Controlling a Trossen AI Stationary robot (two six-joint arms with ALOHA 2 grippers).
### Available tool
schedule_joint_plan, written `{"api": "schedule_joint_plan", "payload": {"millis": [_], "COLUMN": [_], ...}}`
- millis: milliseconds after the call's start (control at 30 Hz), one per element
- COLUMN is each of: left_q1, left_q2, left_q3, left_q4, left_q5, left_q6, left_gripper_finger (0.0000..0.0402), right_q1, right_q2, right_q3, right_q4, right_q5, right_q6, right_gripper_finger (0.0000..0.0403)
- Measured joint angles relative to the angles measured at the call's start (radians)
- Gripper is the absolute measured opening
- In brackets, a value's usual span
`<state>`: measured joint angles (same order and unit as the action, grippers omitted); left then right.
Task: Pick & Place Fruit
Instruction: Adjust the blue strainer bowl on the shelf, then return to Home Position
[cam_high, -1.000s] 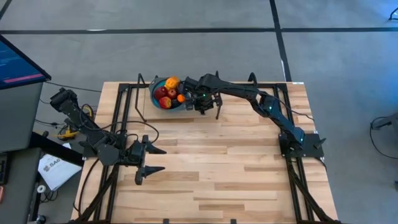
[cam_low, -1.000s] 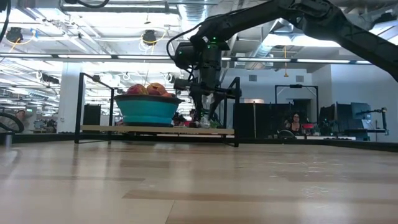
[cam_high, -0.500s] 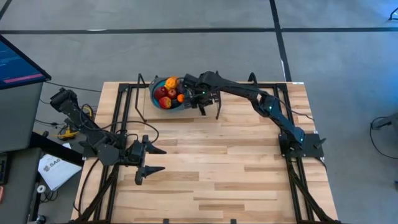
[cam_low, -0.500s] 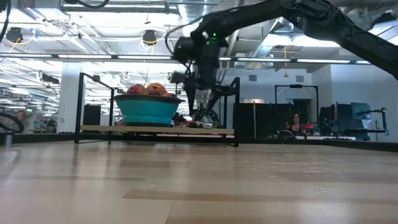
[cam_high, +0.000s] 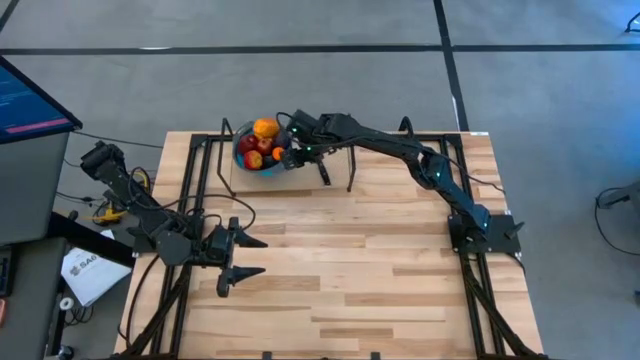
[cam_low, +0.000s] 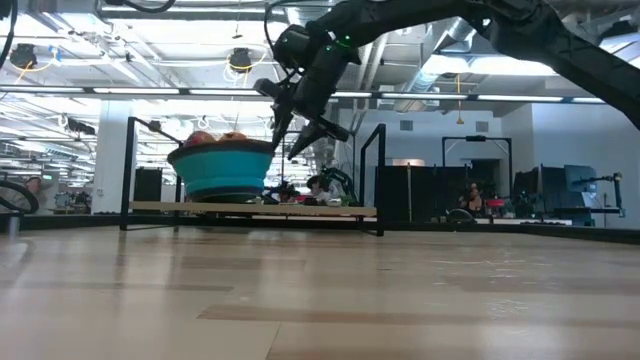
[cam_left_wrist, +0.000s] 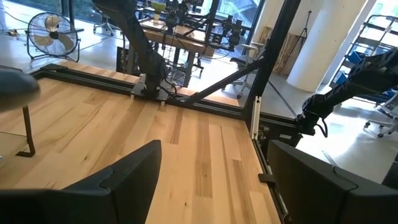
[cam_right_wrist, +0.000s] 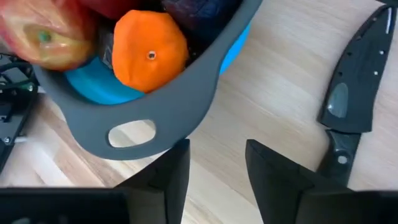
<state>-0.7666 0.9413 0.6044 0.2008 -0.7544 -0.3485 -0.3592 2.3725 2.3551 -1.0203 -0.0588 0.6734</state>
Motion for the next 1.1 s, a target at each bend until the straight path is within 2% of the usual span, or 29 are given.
{"api": "schedule_joint_plan", "payload": {"millis": [267, 733, 933, 1033, 1100], "left_q1": [0.000, 0.000, 0.000, -0.001, -0.001], "left_q2": [0.000, 0.000, 0.000, 0.000, 0.000], "left_q3": [0.000, 0.000, 0.000, 0.000, 0.000], "left_q4": [0.000, 0.001, 0.001, 0.002, 0.002], "left_q5": [0.000, 0.000, 0.000, 0.000, 0.000], "left_q6": [0.000, 0.000, -0.010, -0.010, -0.010], "left_gripper_finger": [0.0289, 0.0289, 0.0289, 0.0289, 0.0289], "right_q1": [-0.001, 0.057, 0.116, 0.198, 0.271], "right_q2": [0.001, -0.001, -0.078, -0.143, -0.188], "right_q3": [-0.001, -0.001, -0.003, -0.003, -0.004], "right_q4": [-0.064, -0.033, -0.106, -0.145, -0.159], "right_q5": [0.003, -0.005, -0.096, -0.107, -0.160], "right_q6": [-0.044, -0.167, -0.338, -0.481, -0.593], "right_gripper_finger": [0.0133, 0.0126, 0.0122, 0.0120, 0.0118]}}
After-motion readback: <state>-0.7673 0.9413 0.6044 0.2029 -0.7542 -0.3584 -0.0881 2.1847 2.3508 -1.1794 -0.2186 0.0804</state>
